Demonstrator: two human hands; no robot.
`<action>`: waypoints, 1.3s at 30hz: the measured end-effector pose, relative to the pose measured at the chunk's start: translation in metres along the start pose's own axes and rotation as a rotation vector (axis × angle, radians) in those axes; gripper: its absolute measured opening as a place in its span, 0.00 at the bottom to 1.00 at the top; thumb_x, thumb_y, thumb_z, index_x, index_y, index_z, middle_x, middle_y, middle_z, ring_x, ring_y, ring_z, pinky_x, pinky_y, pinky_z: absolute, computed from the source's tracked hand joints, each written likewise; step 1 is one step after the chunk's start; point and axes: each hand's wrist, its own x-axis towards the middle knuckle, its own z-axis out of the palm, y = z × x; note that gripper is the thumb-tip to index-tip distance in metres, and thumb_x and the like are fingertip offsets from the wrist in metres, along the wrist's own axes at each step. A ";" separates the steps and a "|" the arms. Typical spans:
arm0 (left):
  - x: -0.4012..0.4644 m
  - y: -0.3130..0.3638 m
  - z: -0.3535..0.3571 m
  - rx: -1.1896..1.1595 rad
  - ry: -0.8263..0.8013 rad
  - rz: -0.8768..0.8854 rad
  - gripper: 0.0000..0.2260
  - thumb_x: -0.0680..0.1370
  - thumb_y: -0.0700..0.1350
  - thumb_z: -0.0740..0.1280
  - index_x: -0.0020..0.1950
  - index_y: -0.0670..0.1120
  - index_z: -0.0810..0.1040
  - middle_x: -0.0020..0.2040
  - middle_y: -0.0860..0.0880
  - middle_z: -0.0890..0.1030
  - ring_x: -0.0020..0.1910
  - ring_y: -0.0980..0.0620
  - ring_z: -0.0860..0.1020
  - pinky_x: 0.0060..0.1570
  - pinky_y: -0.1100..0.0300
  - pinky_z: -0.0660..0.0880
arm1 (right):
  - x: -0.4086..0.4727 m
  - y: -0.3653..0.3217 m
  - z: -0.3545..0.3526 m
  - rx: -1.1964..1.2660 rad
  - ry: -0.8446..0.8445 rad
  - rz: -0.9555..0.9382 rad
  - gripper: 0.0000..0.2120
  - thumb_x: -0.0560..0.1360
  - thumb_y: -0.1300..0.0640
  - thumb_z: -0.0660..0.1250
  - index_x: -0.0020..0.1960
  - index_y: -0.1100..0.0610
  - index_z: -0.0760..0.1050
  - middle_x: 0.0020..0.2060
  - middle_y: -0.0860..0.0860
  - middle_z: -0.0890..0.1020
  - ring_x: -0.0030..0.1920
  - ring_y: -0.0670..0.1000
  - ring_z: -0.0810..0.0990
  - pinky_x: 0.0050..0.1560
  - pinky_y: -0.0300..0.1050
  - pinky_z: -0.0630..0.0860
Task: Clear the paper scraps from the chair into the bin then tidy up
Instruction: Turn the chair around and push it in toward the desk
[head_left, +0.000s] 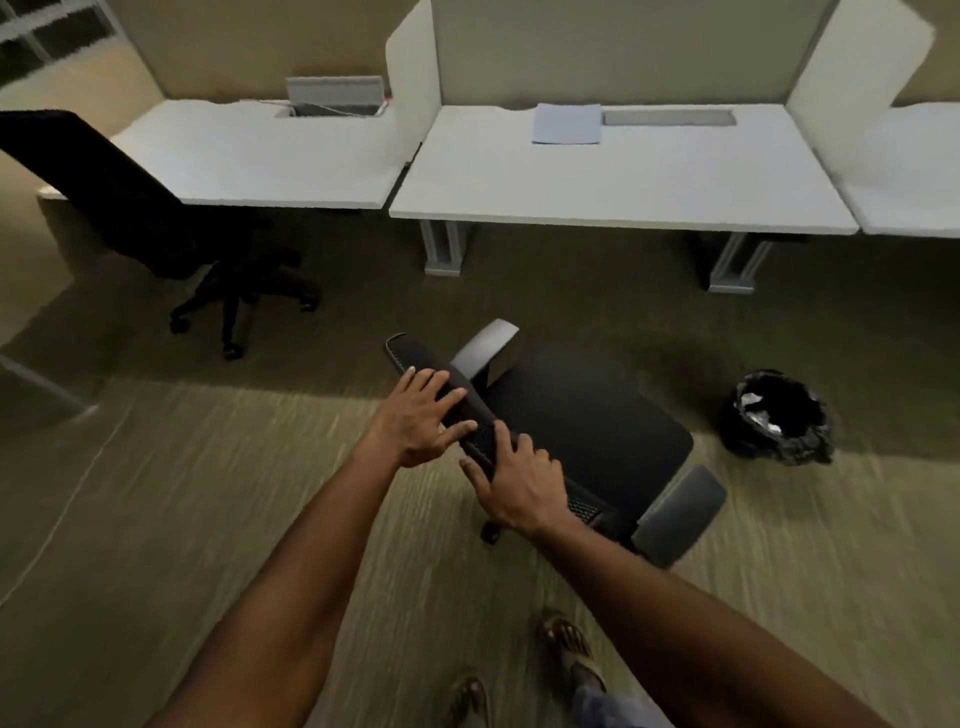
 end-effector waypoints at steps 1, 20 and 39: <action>0.003 -0.005 0.002 0.016 0.024 0.038 0.36 0.80 0.71 0.43 0.81 0.52 0.63 0.80 0.43 0.62 0.79 0.41 0.59 0.81 0.41 0.50 | -0.001 0.000 0.001 -0.015 0.021 0.023 0.44 0.77 0.24 0.44 0.83 0.52 0.51 0.73 0.63 0.71 0.67 0.66 0.75 0.65 0.63 0.73; 0.048 0.055 -0.007 -0.059 -0.054 0.411 0.46 0.72 0.81 0.42 0.76 0.52 0.68 0.77 0.45 0.71 0.78 0.40 0.65 0.70 0.38 0.68 | -0.009 0.119 -0.032 -0.220 0.204 -0.025 0.43 0.68 0.14 0.45 0.55 0.48 0.74 0.44 0.52 0.83 0.41 0.55 0.81 0.39 0.49 0.71; 0.183 0.081 -0.030 -0.118 0.040 0.255 0.43 0.65 0.86 0.47 0.58 0.56 0.76 0.48 0.50 0.83 0.47 0.47 0.81 0.49 0.49 0.79 | 0.107 0.250 -0.117 -0.227 0.172 -0.132 0.49 0.61 0.10 0.46 0.55 0.47 0.77 0.46 0.51 0.84 0.47 0.57 0.83 0.41 0.50 0.69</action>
